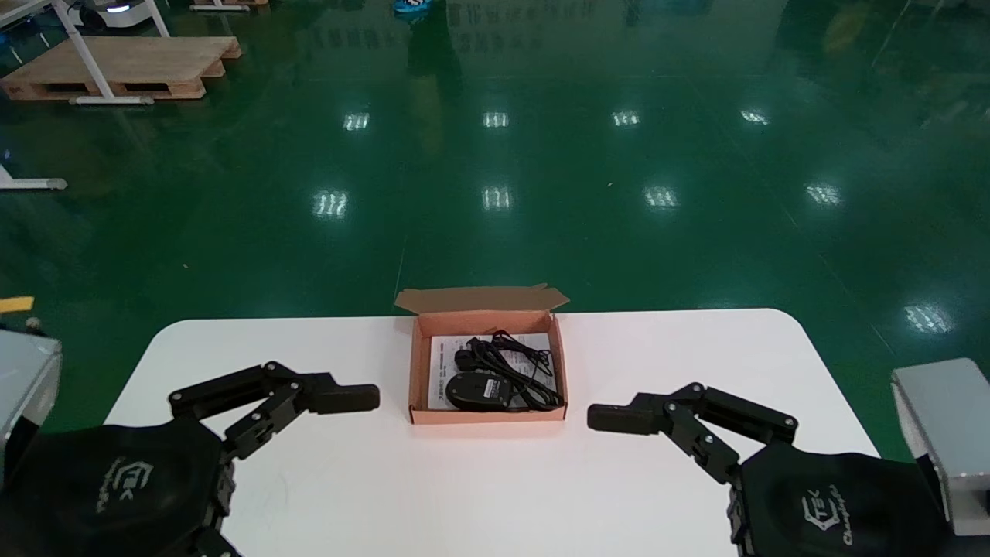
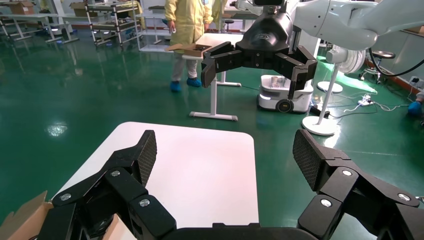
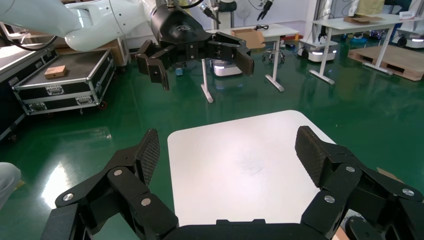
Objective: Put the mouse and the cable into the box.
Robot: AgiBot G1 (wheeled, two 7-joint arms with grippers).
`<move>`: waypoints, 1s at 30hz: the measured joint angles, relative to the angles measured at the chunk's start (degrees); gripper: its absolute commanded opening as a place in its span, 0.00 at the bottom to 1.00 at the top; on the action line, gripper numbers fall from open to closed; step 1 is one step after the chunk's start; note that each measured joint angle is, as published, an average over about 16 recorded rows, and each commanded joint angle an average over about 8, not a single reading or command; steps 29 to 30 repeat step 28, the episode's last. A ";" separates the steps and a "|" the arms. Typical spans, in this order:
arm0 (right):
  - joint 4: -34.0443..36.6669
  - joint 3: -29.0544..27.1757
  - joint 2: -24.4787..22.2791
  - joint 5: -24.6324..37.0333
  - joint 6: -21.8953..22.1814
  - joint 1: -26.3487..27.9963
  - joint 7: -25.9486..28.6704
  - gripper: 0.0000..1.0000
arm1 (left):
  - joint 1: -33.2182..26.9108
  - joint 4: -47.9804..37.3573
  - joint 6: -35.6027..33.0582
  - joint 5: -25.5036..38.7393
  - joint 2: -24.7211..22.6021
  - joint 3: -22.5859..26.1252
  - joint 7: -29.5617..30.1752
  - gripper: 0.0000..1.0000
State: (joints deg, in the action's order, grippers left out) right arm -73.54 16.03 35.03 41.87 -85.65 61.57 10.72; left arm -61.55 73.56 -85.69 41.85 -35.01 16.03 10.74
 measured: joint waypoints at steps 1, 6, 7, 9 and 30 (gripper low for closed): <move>0.00 0.00 0.00 0.00 0.00 0.00 0.00 1.00 | 0.00 0.00 0.00 0.00 0.00 0.00 0.00 1.00; 0.01 0.02 0.01 0.01 0.01 0.01 0.00 1.00 | 0.00 -0.01 0.01 0.01 0.00 0.00 0.00 1.00; 0.01 0.02 0.01 0.01 0.01 0.01 0.00 1.00 | 0.00 -0.01 0.01 0.01 0.00 0.00 0.00 1.00; 0.01 0.02 0.01 0.01 0.02 0.01 0.00 1.00 | 0.00 -0.01 0.02 0.01 0.00 0.00 0.00 1.00; 0.02 0.03 0.01 0.01 0.02 0.01 0.00 1.00 | 0.00 -0.01 0.02 0.01 0.00 0.00 0.00 1.00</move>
